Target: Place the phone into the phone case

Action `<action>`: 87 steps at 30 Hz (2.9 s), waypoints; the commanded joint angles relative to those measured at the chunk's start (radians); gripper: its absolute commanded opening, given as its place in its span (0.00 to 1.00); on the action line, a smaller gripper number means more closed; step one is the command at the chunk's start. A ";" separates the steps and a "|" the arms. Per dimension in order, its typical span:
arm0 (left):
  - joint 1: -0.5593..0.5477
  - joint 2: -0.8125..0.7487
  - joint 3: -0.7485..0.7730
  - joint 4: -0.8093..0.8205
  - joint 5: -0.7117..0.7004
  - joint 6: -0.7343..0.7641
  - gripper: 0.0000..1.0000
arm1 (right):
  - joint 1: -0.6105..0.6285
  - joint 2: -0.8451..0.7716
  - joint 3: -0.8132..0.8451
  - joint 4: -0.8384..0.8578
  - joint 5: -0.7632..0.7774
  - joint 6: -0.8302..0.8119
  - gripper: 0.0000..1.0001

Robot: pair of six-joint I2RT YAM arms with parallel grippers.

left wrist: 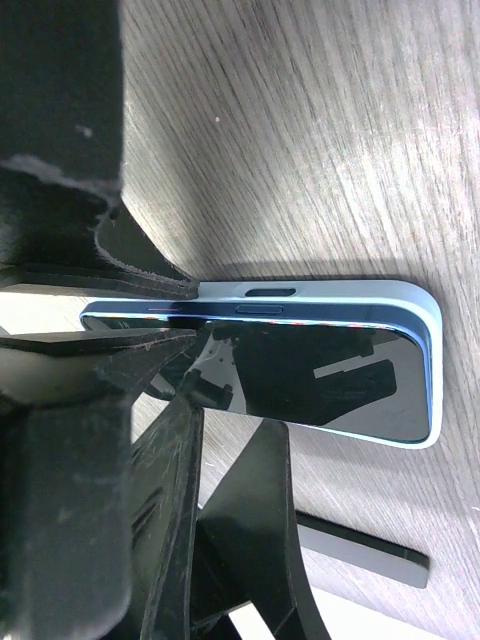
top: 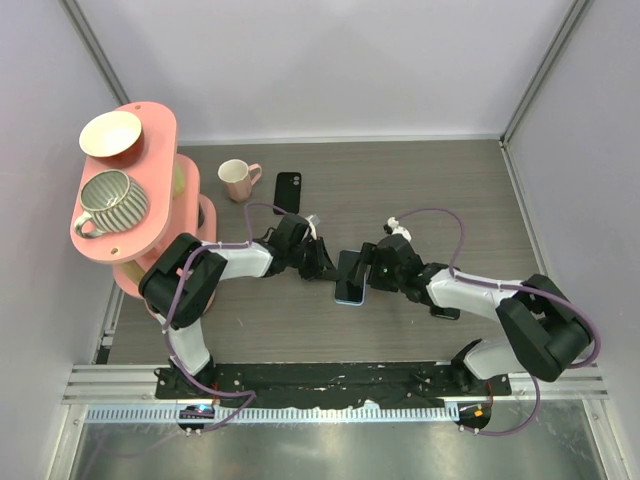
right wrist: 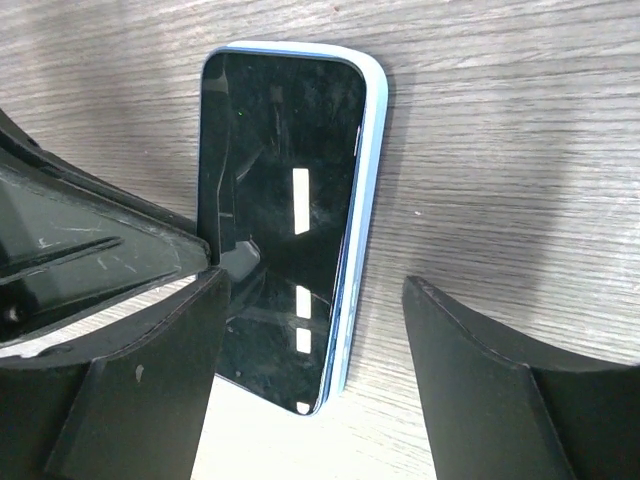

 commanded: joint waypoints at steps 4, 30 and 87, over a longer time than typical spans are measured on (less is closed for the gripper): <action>-0.007 0.031 -0.017 -0.083 -0.062 0.024 0.18 | 0.085 0.124 0.095 -0.008 0.118 -0.015 0.76; -0.003 0.045 -0.079 0.091 0.062 -0.038 0.17 | 0.011 0.104 -0.169 0.716 -0.398 0.241 0.76; 0.051 -0.452 -0.071 0.138 0.286 0.035 0.79 | -0.269 -0.233 -0.290 1.081 -0.860 0.480 0.01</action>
